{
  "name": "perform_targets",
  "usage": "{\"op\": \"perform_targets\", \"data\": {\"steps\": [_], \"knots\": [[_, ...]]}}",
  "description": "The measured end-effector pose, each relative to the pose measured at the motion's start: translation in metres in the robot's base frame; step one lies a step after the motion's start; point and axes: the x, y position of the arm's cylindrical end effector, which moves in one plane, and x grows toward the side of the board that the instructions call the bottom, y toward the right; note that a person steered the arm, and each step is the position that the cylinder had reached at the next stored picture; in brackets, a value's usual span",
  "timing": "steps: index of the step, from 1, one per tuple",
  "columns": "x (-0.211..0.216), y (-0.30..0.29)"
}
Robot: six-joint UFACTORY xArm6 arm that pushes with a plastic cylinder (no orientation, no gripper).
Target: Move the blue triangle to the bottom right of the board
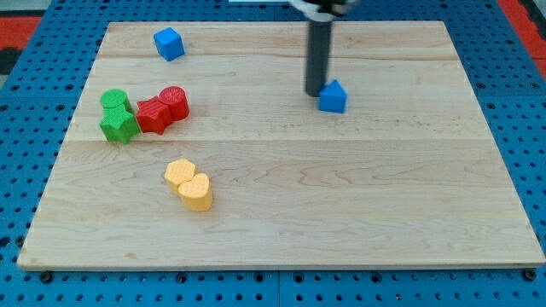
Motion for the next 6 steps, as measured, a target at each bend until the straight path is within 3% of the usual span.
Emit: {"op": "perform_targets", "data": {"steps": [1, 2, 3, 6], "knots": [[0.045, 0.045], [0.022, 0.055], [0.027, 0.081], [0.155, 0.123]]}}
